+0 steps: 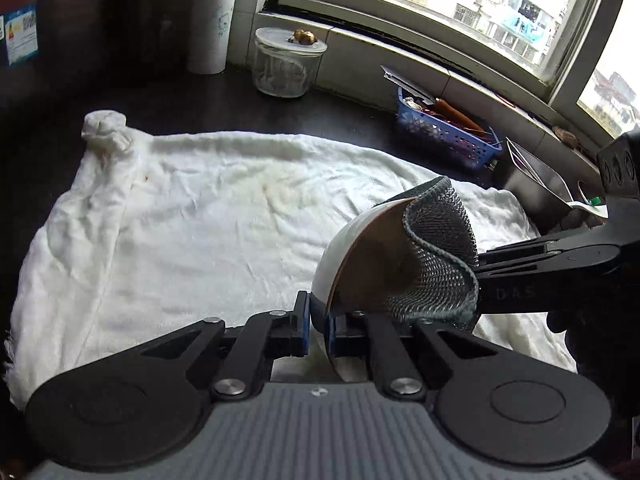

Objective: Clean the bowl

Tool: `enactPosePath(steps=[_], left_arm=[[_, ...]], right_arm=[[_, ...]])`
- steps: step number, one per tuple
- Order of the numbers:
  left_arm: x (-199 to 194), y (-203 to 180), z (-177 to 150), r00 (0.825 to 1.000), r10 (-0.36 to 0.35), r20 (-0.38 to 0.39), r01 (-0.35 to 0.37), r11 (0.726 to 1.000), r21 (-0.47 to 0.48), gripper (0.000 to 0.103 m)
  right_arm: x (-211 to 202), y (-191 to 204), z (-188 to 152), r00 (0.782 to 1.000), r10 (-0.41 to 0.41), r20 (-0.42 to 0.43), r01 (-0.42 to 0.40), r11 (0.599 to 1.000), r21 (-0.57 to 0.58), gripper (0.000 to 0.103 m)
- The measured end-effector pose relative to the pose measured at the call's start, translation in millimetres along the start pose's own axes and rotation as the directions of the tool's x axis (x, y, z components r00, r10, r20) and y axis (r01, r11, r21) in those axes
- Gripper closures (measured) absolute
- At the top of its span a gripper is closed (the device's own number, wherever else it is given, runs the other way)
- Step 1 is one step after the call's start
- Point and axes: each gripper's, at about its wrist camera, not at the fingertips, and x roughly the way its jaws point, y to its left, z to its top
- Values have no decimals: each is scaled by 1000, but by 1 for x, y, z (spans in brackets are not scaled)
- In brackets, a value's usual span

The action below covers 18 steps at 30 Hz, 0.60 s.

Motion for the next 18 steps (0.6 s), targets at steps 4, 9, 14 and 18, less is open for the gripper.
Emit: enactPosePath(steps=[4, 9, 14, 18], left_arm=[[4, 24, -6, 997, -68, -26, 61, 974, -218, 95], [23, 62, -26, 966, -252, -66, 167, 792, -588, 95], [38, 73, -41, 921, -388, -38, 235, 630, -740, 94], [35, 61, -29, 935, -345, -89, 211, 737, -642, 94]], right_arm=[[5, -6, -7, 999, 42, -8, -41, 994, 102, 86], [6, -1, -16, 996, 81, -24, -76, 983, 164, 86], [-3, 13, -15, 998, 56, -16, -54, 994, 91, 82], [0, 12, -15, 999, 25, -26, -23, 998, 58, 83]])
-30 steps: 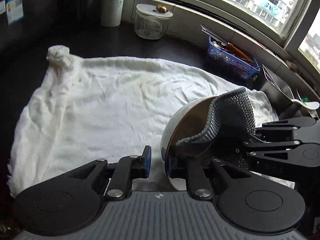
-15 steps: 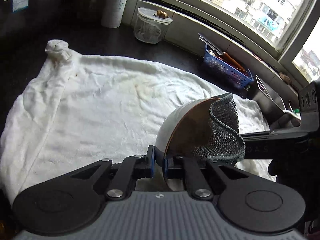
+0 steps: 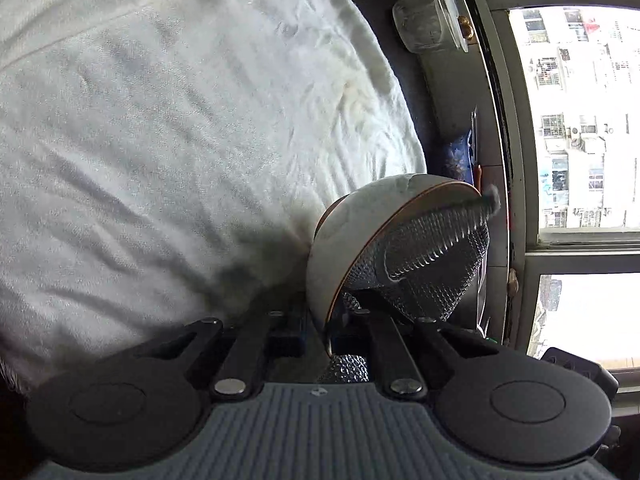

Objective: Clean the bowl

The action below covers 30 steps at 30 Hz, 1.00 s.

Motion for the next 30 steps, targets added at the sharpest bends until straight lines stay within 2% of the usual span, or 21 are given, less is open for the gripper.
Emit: enactPosePath(steps=[1, 2, 4, 6, 10, 14, 15, 16, 20, 22, 25, 30], left_arm=[[-2, -11, 0, 999, 51, 13, -51, 995, 84, 93], [-4, -23, -1, 994, 103, 32, -107, 979, 174, 92], [-6, -43, -3, 979, 187, 77, -202, 926, 320, 87], [-9, -61, -7, 955, 260, 144, -297, 847, 441, 82], [-13, -76, -2, 935, 285, 211, -354, 772, 527, 80], [-14, -91, -1, 914, 307, 266, -406, 679, 611, 80], [-14, -94, 0, 912, 310, 269, -410, 671, 617, 80], [-15, -94, 2, 914, 308, 264, -405, 678, 613, 80], [-18, -90, 14, 932, 290, 219, -363, 733, 575, 79], [-20, -88, 17, 935, 284, 212, -354, 743, 568, 76], [-21, -89, 19, 930, 294, 222, -368, 713, 597, 70], [-15, -93, 15, 926, 313, 211, -370, 645, 668, 70]], right_arm=[[1, -2, 0, 1000, -5, 1, 5, 1000, 1, 84], [1, -1, 0, 1000, -16, 5, 16, 1000, -7, 84], [-1, -1, 2, 1000, -28, 11, 28, 999, -20, 84], [-4, -3, 4, 999, -31, 18, 31, 999, -17, 84], [-9, -5, 9, 998, -48, 31, 49, 998, -35, 84], [-12, 4, 15, 994, -97, 54, 103, 986, -132, 82], [-13, 6, 16, 992, -111, 62, 119, 980, -159, 82], [-13, 7, 17, 991, -117, 66, 127, 976, -178, 82], [-12, 12, 19, 987, -142, 73, 157, 946, -282, 82], [-11, 16, 18, 985, -156, 75, 172, 928, -332, 82], [-11, 22, 14, 983, -161, 85, 182, 885, -428, 82], [-9, 30, 11, 982, -164, 98, 190, 817, -545, 82]])
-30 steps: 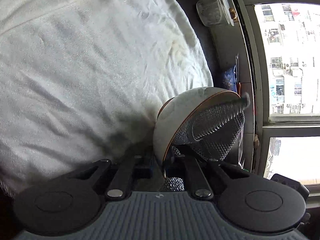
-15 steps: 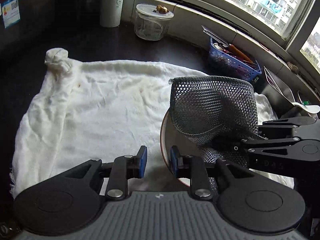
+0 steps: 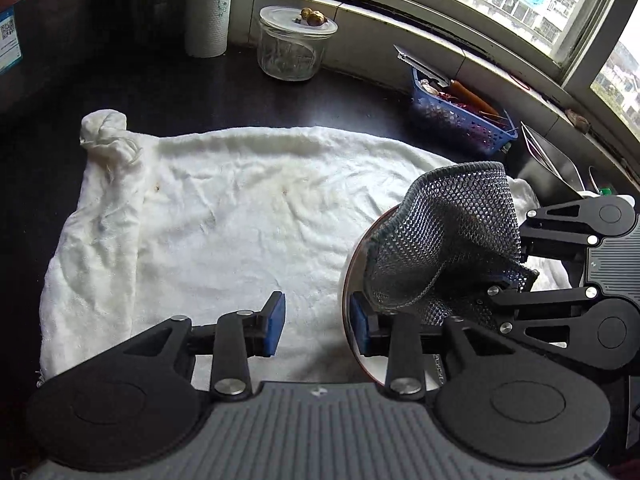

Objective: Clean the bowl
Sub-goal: 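Scrub inside the white bowl with the mesh pad in the right gripper while left holds it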

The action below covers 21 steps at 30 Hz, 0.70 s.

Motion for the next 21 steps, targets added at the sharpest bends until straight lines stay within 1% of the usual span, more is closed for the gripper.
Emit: enactPosePath(steps=[2, 3, 4, 6, 7, 8, 10, 12, 13, 14, 17, 20, 21], left_arm=[[1, -6, -1, 1000, 13, 2, -13, 999, 51, 76], [0, -10, -1, 1000, 18, 7, -18, 997, 72, 82], [0, -12, -1, 1000, 18, 10, -19, 997, 80, 88], [0, -14, -3, 1000, 19, 23, -21, 998, 67, 92], [1, -14, -5, 1000, 16, 25, -18, 999, 46, 94], [2, -12, -8, 1000, 5, 23, -5, 1000, 10, 95], [5, -6, -15, 1000, -26, 17, 27, 996, -83, 95], [7, 2, -24, 998, -62, 13, 63, 982, -175, 95], [9, 5, -27, 997, -76, 9, 76, 975, -210, 95], [11, 9, -32, 995, -99, 3, 96, 960, -263, 95], [19, 22, -48, 986, -165, 10, 155, 898, -411, 95], [23, 35, -56, 976, -214, 36, 201, 830, -520, 95], [23, 38, -58, 974, -224, 40, 209, 814, -541, 95]], right_arm=[[0, 2, 1, 1000, 1, 5, -1, 999, -44, 82], [0, 3, 1, 1000, 2, 6, -1, 998, -65, 82], [1, 4, 1, 1000, 1, 4, -1, 997, -79, 82], [1, 4, 2, 1000, 5, -1, -5, 996, -91, 82], [2, 3, 3, 1000, 9, -7, -9, 997, -73, 82], [4, -3, 4, 999, 36, -21, -37, 999, -10, 82], [8, -14, 4, 995, 88, -42, -84, 991, 106, 82], [13, -20, 1, 989, 134, -58, -120, 972, 204, 82], [14, -20, 0, 988, 142, -59, -125, 967, 222, 82], [15, -18, -2, 986, 151, -64, -131, 960, 247, 82], [18, -15, -6, 982, 176, -72, -146, 942, 303, 82], [21, -12, -10, 978, 194, -77, -157, 928, 338, 82], [21, -12, -10, 978, 195, -77, -158, 926, 343, 81]])
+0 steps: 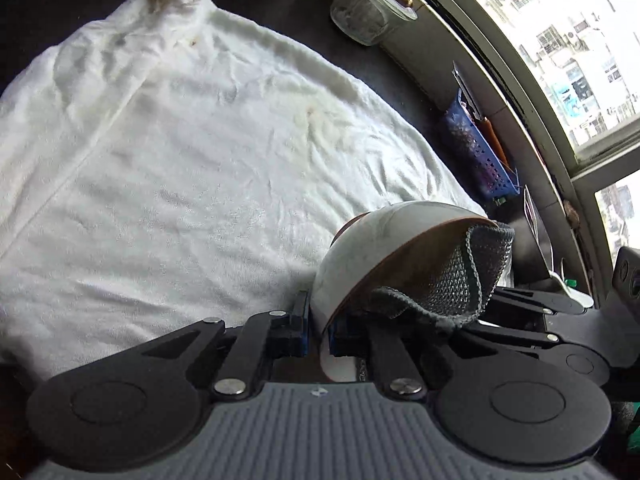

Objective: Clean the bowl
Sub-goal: 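Scrub inside the white bowl with the mesh pad in the right gripper while left holds it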

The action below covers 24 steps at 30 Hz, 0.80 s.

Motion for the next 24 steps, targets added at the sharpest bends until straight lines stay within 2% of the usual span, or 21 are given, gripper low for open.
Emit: enactPosePath(steps=[5, 12, 16, 19, 24], left_arm=[[1, 14, 3, 998, -54, -15, 52, 991, -125, 95], [11, 25, -2, 985, -157, -72, 132, 955, -267, 94], [5, 3, -1, 995, -80, -53, 75, 992, -104, 93], [-3, -12, 2, 1000, -15, -14, 15, 1000, 11, 92], [-11, -12, 11, 999, -18, 30, 17, 1000, 16, 92]], right_arm=[[0, 3, -1, 1000, 0, 1, 0, 1000, 13, 80], [-7, 3, 0, 1000, 0, 10, -1, 999, 32, 77], [-8, 2, 0, 1000, -2, 11, 1, 999, 33, 78], [-11, -4, -2, 1000, -8, 30, 6, 998, 60, 81], [-28, -18, -1, 996, -14, 86, 4, 994, 114, 87]])
